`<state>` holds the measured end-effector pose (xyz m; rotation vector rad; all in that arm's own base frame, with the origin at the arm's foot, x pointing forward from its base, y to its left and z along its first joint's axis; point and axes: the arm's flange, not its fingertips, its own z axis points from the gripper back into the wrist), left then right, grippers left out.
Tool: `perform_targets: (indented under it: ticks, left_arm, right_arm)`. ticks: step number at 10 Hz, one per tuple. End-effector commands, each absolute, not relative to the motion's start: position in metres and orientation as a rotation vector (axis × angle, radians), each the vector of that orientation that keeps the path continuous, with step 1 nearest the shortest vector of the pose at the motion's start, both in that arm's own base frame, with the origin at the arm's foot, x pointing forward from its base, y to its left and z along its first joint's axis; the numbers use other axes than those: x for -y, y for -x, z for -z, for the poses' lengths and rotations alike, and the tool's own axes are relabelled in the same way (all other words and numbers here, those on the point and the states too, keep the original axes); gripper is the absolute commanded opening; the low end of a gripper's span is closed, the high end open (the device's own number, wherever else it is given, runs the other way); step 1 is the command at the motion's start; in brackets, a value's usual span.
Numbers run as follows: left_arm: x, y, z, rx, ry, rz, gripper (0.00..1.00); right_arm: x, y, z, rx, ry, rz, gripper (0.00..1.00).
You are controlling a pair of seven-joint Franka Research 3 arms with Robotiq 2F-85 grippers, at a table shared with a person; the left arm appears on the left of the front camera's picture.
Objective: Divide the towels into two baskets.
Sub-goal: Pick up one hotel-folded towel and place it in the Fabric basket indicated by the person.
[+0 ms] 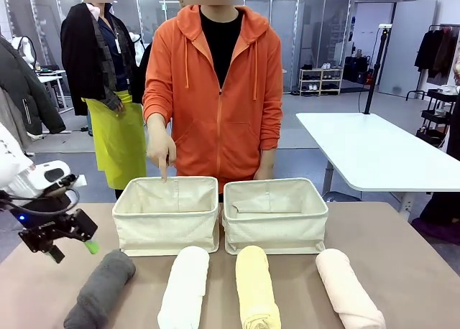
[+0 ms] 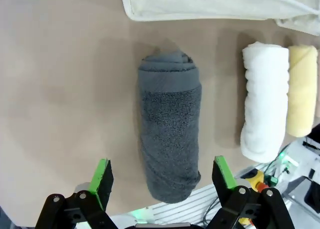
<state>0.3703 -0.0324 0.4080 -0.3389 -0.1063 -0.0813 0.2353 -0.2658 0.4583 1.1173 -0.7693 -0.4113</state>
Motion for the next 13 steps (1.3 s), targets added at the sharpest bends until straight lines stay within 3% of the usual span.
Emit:
perform_targets:
  ticks: [1, 13]
  left_arm:
    - [0.050, -0.288, -0.350, 0.075, 0.335, 0.059, 1.00]
    - [0.074, -0.274, -0.292, -0.041, 0.251, 0.097, 1.00]
  right_arm:
    - [0.266, -0.234, -0.461, 0.786, -1.127, 0.402, 1.00]
    - [0.266, -0.234, -0.461, 0.786, -1.127, 0.402, 1.00]
